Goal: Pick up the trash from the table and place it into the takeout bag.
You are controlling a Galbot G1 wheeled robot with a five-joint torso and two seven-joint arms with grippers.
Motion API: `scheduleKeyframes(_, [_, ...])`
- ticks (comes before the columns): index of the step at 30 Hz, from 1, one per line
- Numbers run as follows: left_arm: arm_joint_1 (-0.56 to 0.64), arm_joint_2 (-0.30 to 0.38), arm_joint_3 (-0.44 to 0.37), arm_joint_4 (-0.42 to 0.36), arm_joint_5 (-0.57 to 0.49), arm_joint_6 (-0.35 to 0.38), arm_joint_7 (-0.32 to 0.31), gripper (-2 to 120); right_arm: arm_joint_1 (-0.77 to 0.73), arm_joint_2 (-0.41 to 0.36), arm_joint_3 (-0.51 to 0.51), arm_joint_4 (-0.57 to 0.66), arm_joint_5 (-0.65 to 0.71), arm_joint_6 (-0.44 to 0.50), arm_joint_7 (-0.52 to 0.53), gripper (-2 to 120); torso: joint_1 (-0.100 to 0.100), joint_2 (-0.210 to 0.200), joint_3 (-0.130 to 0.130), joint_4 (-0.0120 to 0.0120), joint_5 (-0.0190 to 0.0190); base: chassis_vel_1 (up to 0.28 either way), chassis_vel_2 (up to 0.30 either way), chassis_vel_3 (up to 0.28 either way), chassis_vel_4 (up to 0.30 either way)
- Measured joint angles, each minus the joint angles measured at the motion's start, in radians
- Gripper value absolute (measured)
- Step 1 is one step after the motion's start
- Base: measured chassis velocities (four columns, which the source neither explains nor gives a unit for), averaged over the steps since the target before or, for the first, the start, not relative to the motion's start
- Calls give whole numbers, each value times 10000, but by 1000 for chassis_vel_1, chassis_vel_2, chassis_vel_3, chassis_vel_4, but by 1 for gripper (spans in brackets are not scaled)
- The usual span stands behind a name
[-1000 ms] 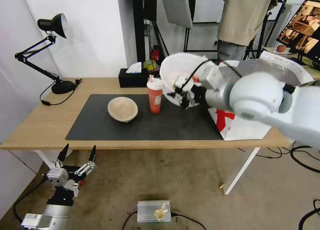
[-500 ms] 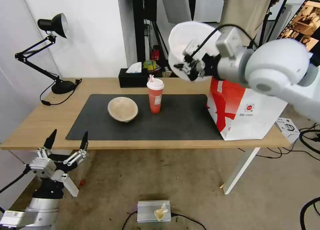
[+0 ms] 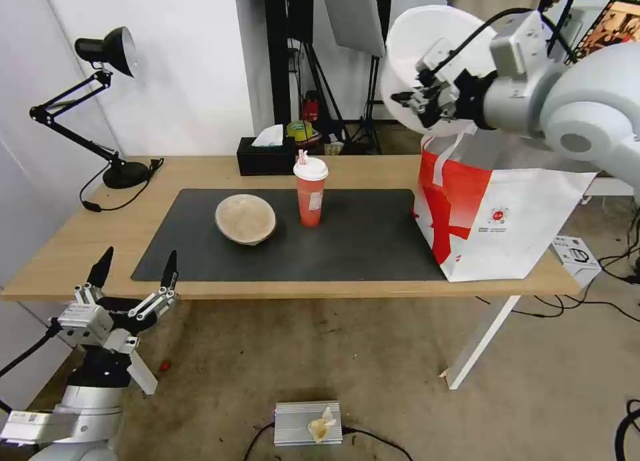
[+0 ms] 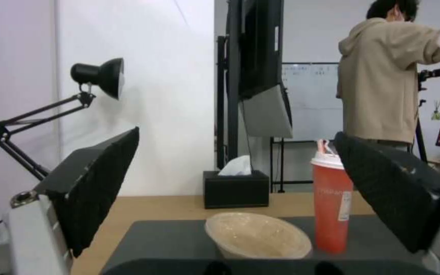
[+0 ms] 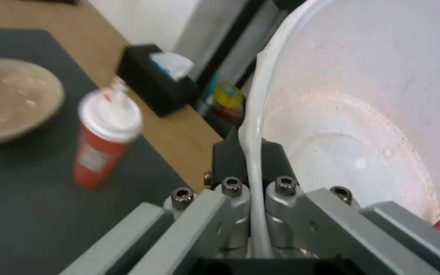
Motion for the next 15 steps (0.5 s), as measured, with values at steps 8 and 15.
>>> scheduleKeyframes(8, [71,37,-2,-11,-4,-38,19,100,-1065,-470,836,-378,-586,115,-302,0,0,0,0,0,0,0,0,0,0])
scheduleKeyframes(15, [78,117,29,-5,-4,-45,30,100,-2438,-874,1967,-718,-1181,285,-501,0,0,0,0,0,0,0,0,0,0])
